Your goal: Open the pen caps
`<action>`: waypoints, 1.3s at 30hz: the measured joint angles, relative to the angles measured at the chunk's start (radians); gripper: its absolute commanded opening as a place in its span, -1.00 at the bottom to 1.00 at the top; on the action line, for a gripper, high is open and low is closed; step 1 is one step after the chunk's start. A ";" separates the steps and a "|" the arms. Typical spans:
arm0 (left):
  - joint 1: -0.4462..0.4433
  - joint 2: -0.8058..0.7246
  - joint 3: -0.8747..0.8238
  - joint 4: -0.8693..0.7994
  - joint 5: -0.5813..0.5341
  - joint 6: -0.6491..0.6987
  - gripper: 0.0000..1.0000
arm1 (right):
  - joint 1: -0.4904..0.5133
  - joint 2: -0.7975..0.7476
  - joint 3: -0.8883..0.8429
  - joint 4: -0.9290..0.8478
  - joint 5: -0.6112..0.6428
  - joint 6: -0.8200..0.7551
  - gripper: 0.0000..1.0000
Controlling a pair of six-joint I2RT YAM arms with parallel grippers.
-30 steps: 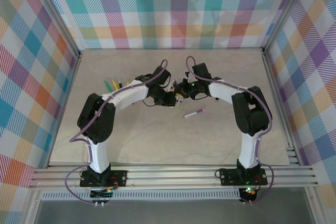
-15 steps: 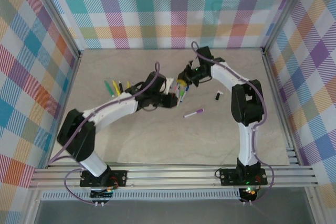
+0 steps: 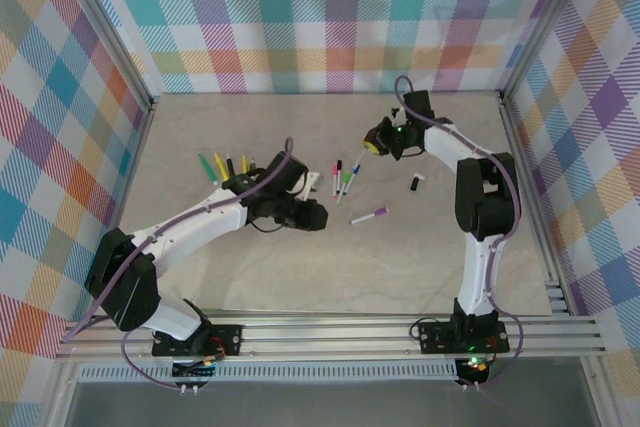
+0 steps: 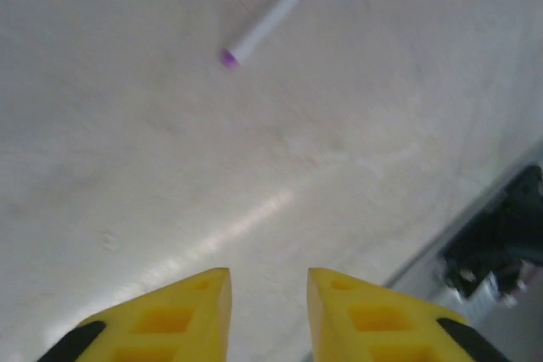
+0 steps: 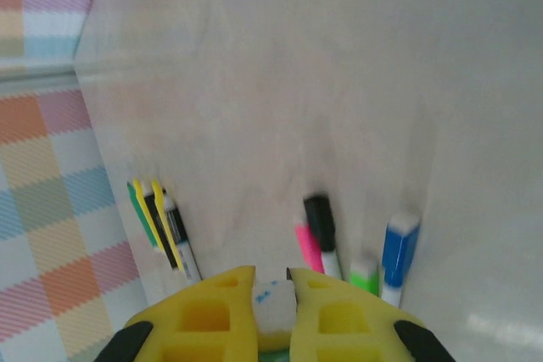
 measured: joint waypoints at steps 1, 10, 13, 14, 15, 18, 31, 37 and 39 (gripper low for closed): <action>0.013 0.000 0.008 0.016 -0.012 -0.001 -0.11 | 0.014 -0.035 -0.042 0.010 -0.001 0.000 -1.00; 0.024 0.093 0.114 0.129 -0.027 -0.004 -0.07 | 0.126 -0.208 -0.174 0.063 -0.023 0.004 -1.00; 0.024 0.134 0.135 0.139 -0.029 -0.004 -0.08 | 0.160 -0.208 -0.178 0.077 -0.030 0.008 -1.00; 0.024 0.145 0.141 0.140 -0.032 -0.004 -0.08 | 0.169 -0.208 -0.179 0.079 -0.034 0.011 -1.00; 0.025 0.152 0.146 0.142 -0.035 -0.004 -0.09 | 0.179 -0.208 -0.179 0.079 -0.037 0.016 -1.00; 0.027 0.171 0.159 0.145 -0.045 -0.004 -0.12 | 0.200 -0.208 -0.179 0.085 -0.048 0.023 -1.00; 0.037 0.230 0.166 0.138 -0.069 -0.011 -0.78 | 0.227 -0.209 -0.198 0.101 -0.068 0.029 -1.00; 0.037 0.230 0.176 0.118 -0.078 -0.011 -0.94 | 0.230 -0.209 -0.198 0.105 -0.072 0.030 -1.00; 0.037 0.230 0.177 0.114 -0.080 -0.003 -1.00 | 0.232 -0.209 -0.198 0.108 -0.073 0.029 -1.00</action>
